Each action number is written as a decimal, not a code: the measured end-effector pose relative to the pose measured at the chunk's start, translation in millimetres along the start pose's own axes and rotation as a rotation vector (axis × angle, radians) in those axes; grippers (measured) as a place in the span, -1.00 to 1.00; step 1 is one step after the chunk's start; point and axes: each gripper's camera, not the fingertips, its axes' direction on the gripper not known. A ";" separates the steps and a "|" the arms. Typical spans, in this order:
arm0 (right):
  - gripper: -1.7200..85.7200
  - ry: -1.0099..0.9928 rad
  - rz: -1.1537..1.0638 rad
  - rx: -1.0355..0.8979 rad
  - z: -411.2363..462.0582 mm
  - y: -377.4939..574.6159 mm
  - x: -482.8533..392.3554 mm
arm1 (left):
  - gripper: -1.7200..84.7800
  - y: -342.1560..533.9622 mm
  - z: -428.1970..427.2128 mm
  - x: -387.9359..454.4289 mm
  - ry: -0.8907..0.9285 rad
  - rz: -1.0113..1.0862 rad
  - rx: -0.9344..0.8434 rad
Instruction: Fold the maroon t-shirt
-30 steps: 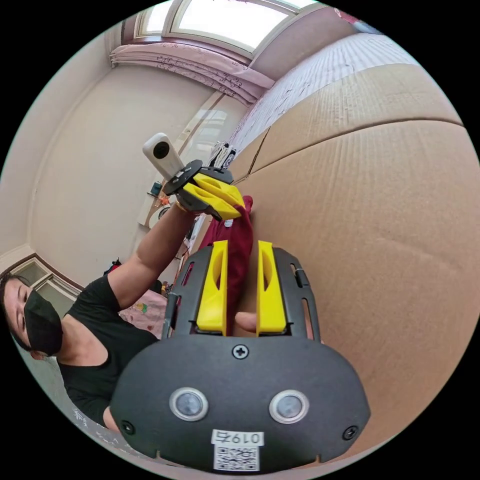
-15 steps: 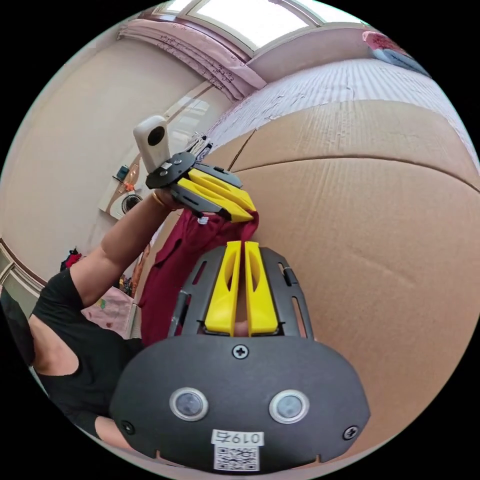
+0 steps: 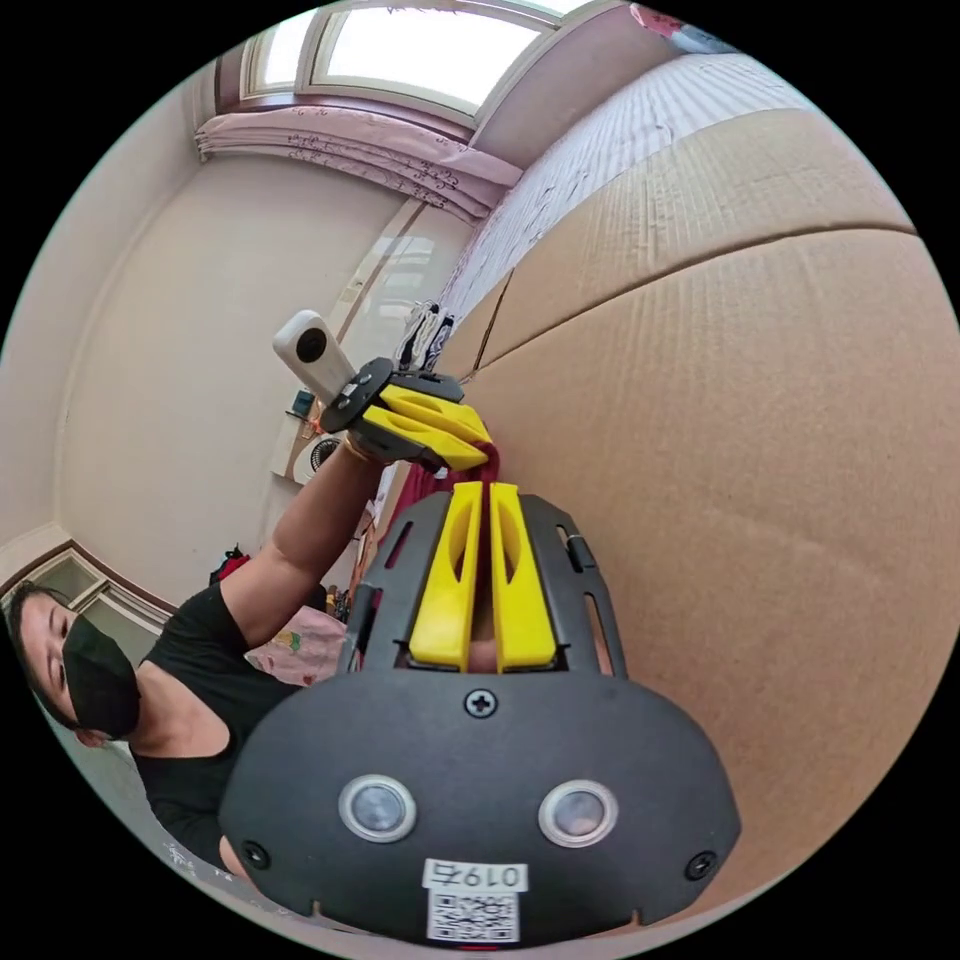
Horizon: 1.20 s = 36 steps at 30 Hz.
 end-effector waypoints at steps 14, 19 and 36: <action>-0.97 0.249 -0.017 -0.022 26.2 6.2 -23.4 | -0.94 -14.9 -1.4 47.7 -0.128 -0.038 -0.107; -0.97 0.286 -0.012 -0.004 30.4 15.7 -31.1 | -0.94 -25.2 10.6 71.2 -0.144 -0.009 -0.136; -0.87 0.199 -0.012 0.008 15.1 75.9 -40.6 | -0.94 -67.1 22.5 124.2 -0.220 -0.001 -0.213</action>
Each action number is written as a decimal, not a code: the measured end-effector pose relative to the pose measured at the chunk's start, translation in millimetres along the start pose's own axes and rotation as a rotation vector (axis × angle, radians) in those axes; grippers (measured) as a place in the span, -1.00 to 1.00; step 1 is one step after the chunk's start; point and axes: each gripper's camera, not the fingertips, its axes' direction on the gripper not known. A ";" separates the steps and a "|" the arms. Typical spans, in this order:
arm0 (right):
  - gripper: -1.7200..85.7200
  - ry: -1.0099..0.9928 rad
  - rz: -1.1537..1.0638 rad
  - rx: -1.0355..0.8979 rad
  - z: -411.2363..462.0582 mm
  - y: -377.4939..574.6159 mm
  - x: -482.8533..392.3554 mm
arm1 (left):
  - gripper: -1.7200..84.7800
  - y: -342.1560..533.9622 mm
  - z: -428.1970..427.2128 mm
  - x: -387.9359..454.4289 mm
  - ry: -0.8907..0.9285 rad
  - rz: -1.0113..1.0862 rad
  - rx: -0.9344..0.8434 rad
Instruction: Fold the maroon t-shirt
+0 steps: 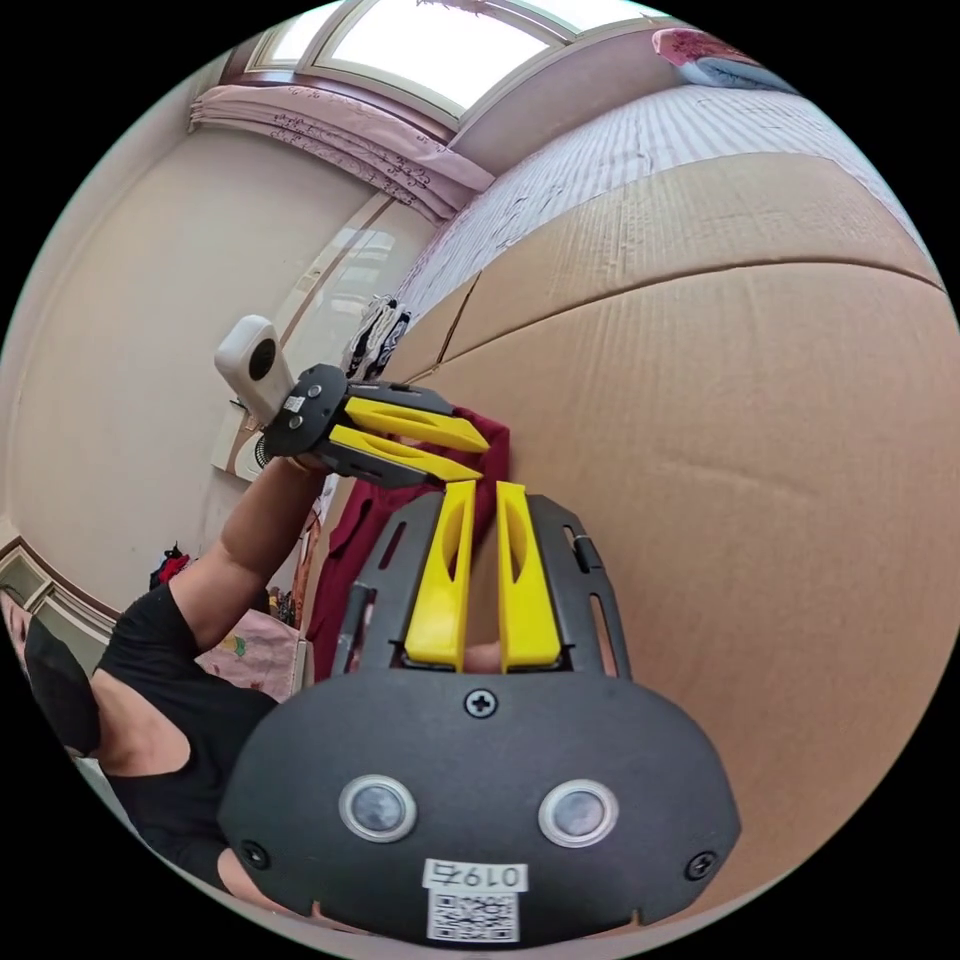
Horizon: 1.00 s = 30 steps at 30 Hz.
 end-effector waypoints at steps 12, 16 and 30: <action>-0.87 -0.076 -0.061 -0.079 -14.7 86.8 -23.6 | -0.91 -36.7 -34.9 36.7 0.032 0.011 0.089; -0.85 -0.061 -0.088 -0.127 -14.1 107.5 -32.6 | -0.92 -61.6 -28.8 69.2 0.056 0.143 0.051; -0.78 -0.062 -0.234 -0.214 -22.8 150.0 -60.0 | -0.88 -123.7 -30.9 144.3 0.224 0.373 -0.040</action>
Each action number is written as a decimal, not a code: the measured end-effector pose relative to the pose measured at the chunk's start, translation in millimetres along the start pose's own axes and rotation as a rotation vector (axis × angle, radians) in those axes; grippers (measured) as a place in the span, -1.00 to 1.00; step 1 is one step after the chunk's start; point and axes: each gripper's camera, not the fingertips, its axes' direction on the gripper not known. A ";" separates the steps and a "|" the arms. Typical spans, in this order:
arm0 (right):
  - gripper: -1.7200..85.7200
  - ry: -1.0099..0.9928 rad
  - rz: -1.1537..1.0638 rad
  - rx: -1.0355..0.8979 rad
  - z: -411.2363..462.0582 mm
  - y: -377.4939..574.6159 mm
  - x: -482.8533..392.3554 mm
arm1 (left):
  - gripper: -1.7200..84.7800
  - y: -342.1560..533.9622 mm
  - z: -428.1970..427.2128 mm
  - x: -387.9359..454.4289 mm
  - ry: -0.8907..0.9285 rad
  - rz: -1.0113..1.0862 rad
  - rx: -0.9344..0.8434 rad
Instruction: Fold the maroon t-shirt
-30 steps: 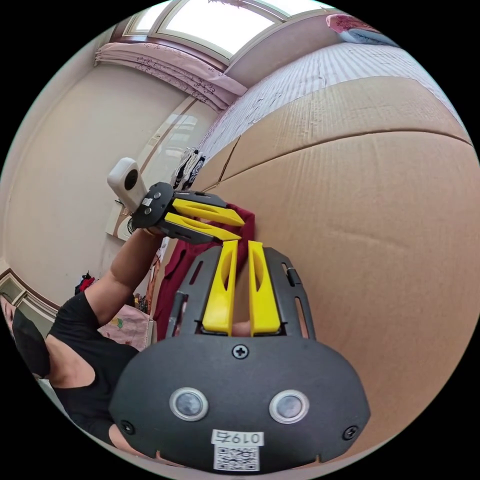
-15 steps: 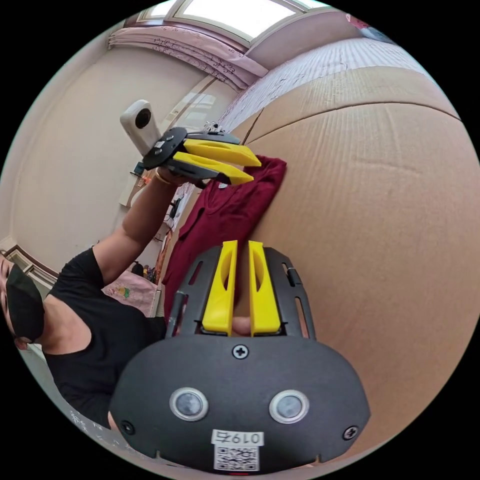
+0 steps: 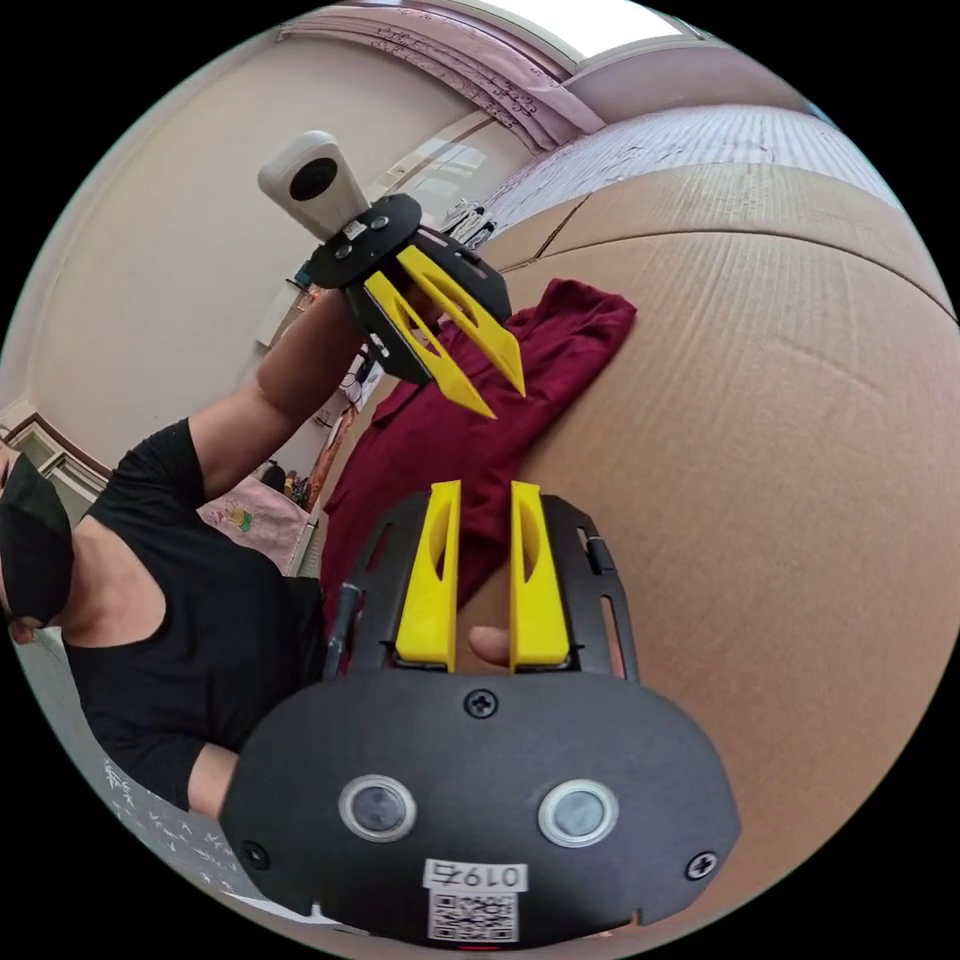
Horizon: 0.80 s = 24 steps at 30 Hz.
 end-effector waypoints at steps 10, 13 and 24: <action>-0.81 0.004 0.033 0.007 -4.8 20.0 -6.3 | -0.84 -64.0 21.8 27.2 -0.077 0.089 -0.176; -0.81 -0.002 0.040 0.013 -7.0 24.6 -6.6 | -0.84 -76.6 19.5 32.0 -0.051 0.088 -0.142; -0.93 0.001 0.109 0.040 -12.6 34.7 -5.8 | -0.81 -148.6 49.2 66.0 -0.109 0.254 -0.411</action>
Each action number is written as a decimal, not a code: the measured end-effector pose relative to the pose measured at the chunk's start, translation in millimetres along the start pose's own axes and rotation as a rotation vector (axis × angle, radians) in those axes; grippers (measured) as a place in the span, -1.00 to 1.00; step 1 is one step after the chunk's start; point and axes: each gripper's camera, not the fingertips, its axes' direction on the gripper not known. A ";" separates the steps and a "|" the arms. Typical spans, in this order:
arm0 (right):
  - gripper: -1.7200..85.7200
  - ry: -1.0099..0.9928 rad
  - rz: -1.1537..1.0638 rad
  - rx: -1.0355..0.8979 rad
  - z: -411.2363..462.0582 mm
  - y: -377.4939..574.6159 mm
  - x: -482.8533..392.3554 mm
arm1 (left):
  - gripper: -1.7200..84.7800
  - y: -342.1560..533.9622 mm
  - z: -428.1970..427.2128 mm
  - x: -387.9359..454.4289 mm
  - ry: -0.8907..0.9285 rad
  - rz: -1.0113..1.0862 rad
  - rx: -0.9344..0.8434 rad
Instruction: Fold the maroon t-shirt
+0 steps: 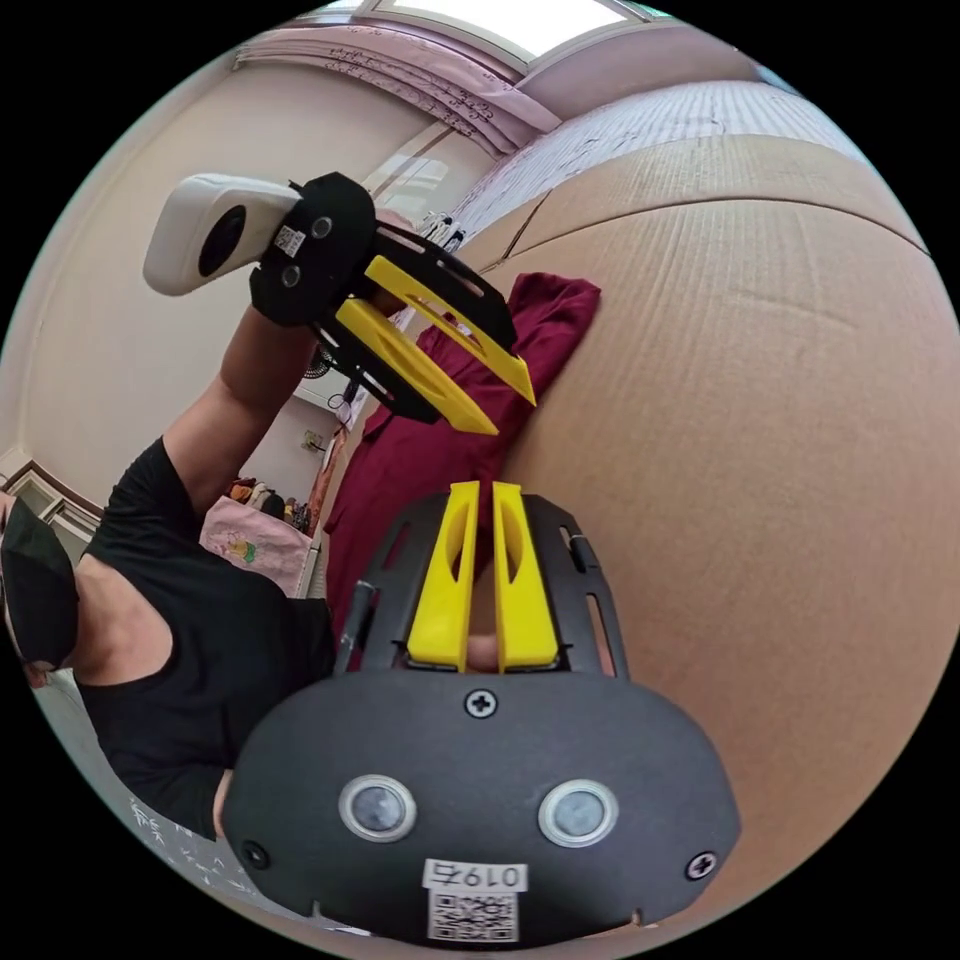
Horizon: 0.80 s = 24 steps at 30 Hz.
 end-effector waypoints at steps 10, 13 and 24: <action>-0.95 -0.008 0.107 0.088 -11.8 15.1 3.4 | -0.80 -16.3 -3.2 1.2 0.067 -0.073 0.028; -0.94 -0.025 0.127 0.111 -12.4 14.3 5.6 | -0.81 -19.7 -6.8 9.0 0.058 -0.082 0.044; -0.87 0.038 0.069 0.092 -15.4 1.5 -7.5 | -0.90 -8.7 -25.1 37.5 0.080 -0.130 0.111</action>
